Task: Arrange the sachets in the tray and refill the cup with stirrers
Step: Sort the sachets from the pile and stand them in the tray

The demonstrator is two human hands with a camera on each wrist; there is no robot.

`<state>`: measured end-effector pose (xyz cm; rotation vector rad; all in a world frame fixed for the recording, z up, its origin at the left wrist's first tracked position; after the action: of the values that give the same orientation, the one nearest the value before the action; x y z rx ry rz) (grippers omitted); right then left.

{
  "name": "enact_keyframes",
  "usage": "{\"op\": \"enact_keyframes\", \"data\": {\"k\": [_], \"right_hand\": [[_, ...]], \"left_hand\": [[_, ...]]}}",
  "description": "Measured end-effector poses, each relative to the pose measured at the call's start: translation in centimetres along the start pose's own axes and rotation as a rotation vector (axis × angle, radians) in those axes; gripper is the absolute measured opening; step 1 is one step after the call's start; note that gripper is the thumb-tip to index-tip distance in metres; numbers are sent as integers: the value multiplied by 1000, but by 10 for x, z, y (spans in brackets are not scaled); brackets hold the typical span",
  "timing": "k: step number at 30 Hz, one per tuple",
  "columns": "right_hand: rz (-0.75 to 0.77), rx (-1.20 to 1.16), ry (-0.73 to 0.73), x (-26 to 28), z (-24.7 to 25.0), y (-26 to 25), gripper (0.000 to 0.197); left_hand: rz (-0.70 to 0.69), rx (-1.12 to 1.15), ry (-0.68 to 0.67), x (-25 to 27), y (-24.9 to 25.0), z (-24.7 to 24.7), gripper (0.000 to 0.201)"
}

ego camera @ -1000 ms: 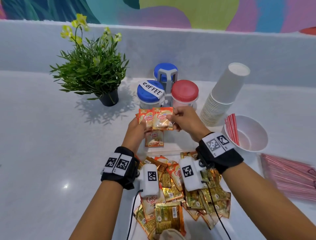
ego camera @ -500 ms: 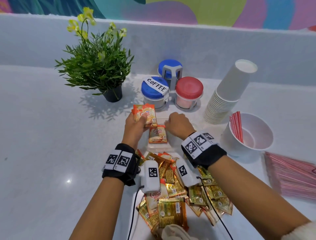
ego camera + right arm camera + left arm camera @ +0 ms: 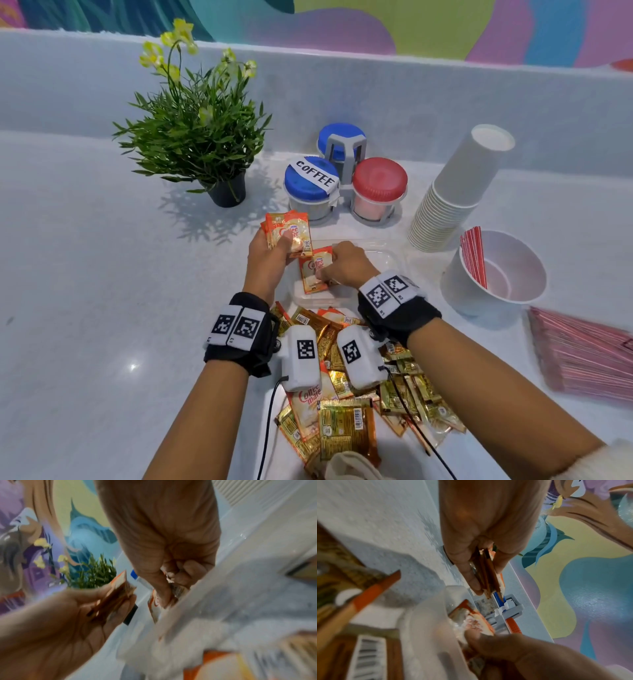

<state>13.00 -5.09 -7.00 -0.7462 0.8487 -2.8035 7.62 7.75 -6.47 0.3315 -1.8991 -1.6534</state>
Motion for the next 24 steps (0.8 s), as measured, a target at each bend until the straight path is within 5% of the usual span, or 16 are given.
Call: {"op": "enact_keyframes", "data": {"k": [4, 9, 14, 20, 24], "right_hand": [[60, -249, 81, 6, 33, 6, 20], [93, -604, 98, 17, 50, 2, 26], [146, -574, -16, 22, 35, -9, 20], [183, -575, 68, 20, 37, -5, 12], [258, -418, 217, 14, 42, 3, 28]], "left_hand": [[4, 30, 56, -2, 1, 7, 32], [0, -13, -3, 2, 2, -3, 32], [14, -61, -124, 11, 7, -29, 29], [-82, -267, -250, 12, 2, -33, 56], [-108, -439, -304, 11, 0, -38, 33]]}}
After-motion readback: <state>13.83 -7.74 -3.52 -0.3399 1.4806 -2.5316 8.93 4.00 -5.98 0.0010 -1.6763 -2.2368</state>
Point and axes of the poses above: each hand's wrist, its own x-axis away from the middle knuckle, its own z-axis out of the back of the hand, y = z × x, the point moved 4 cm from there along -x, towards the middle knuckle, and after that the axes turned 5 degrees about y, right-handed, at the moved point
